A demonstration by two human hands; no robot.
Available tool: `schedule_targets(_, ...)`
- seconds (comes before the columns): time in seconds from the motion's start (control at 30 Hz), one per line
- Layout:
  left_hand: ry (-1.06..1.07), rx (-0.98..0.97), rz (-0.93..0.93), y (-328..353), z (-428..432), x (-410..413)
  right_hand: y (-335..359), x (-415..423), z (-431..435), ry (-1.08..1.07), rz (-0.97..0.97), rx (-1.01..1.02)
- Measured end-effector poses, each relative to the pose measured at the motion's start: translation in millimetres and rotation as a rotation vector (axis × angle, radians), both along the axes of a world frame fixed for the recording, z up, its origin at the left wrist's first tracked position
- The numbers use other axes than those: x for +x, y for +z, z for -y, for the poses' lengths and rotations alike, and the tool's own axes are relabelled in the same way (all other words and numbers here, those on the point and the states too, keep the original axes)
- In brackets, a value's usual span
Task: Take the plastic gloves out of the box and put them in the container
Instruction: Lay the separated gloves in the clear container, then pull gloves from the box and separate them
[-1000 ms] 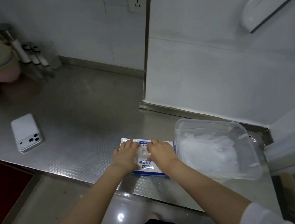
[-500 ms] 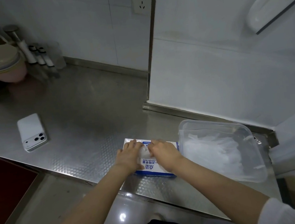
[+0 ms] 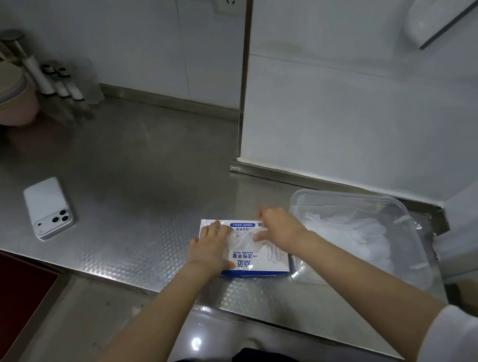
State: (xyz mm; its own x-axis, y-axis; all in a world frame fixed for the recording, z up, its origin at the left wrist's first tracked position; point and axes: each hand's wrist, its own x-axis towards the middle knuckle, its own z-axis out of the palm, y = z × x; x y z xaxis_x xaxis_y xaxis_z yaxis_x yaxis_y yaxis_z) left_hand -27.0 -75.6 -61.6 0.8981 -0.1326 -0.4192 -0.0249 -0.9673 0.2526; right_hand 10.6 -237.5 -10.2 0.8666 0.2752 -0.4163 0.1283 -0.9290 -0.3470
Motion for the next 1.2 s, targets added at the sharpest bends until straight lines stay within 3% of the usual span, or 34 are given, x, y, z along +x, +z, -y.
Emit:
schedule_targets(0.1, 0.008, -0.014, -0.001, -1, 0, 1, -2, -4, 7, 0.053, -0.004, -0.050)
schedule_targets(0.5, 0.011, -0.030, -0.002, 0, -1, 1, 15, -26, 5, 0.040, 0.093, 0.089)
schedule_targets(0.67, 0.005, -0.043, -0.009, 1, -1, 2, 25, -18, 5, -0.062, 0.091, 0.213)
schedule_targets(0.8, 0.007, -0.040, -0.010, 0, 1, 1, 15, -15, 3, -0.263, -0.076, 0.358)
schedule_targets(0.9, 0.014, -0.048, -0.009, 0, 1, 1, 5, -23, -4, -0.269, -0.191, 0.374)
schedule_targets(1.07, 0.007, -0.054, -0.003, 1, 2, 0, -6, -23, -14, -0.237, -0.088, 0.257)
schedule_targets(1.2, 0.013, -0.057, 0.004, -1, 2, 1, -7, -24, -14, -0.276, 0.002, 0.318)
